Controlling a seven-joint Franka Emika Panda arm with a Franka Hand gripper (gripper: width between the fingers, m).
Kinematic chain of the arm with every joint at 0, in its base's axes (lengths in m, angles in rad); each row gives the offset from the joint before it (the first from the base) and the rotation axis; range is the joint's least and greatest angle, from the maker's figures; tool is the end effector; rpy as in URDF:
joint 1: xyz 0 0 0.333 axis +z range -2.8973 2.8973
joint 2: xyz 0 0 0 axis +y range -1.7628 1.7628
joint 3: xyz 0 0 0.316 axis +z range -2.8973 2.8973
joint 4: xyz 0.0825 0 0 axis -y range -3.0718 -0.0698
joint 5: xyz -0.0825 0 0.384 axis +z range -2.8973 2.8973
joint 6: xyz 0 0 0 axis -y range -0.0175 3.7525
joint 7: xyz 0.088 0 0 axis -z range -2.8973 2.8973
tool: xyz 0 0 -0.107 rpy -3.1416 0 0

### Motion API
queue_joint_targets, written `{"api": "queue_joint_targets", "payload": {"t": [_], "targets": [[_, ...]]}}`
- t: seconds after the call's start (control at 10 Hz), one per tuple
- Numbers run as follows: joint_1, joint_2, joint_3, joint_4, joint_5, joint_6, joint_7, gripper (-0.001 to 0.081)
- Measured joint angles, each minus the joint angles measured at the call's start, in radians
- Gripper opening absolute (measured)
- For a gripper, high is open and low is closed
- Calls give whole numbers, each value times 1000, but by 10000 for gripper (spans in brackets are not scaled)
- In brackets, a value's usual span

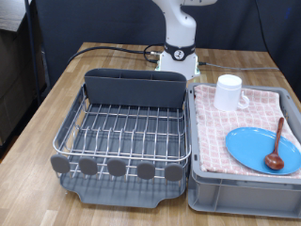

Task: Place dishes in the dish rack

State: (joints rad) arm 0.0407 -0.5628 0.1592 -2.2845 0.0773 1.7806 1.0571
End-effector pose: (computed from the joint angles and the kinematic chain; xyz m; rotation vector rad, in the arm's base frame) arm 0.3782 0.0938 0.5631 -2.8110 1.3462 -0.0761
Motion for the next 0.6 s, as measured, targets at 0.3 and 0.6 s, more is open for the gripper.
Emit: {"api": "queue_joint_targets", "payload": {"t": [0.3,0.6], "targets": [[-3,57,62,6,-18,117,119,803],[-3,166,119,66,-30,181,194,803]]}}
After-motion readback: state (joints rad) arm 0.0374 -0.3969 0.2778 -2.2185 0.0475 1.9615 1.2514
